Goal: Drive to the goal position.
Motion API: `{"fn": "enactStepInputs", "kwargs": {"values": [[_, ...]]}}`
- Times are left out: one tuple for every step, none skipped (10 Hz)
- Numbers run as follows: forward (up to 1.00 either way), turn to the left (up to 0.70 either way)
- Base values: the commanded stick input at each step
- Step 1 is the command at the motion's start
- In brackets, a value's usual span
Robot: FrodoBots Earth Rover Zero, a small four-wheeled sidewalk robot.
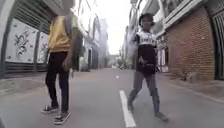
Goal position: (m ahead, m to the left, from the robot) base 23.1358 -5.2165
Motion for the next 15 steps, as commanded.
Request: {"fn": "enactStepInputs", "kwargs": {"values": [[1.0, 0.0], [1.0, 0.0], [1.0, 0.0], [1.0, 0.0], [1.0, 0.0], [1.0, 0.0], [1.0, 0.0], [1.0, 0.0], [1.0, 0.0], [1.0, 0.0], [1.0, 0.0], [1.0, 0.0], [1.0, 0.0], [1.0, 0.0], [1.0, 0.0]]}}
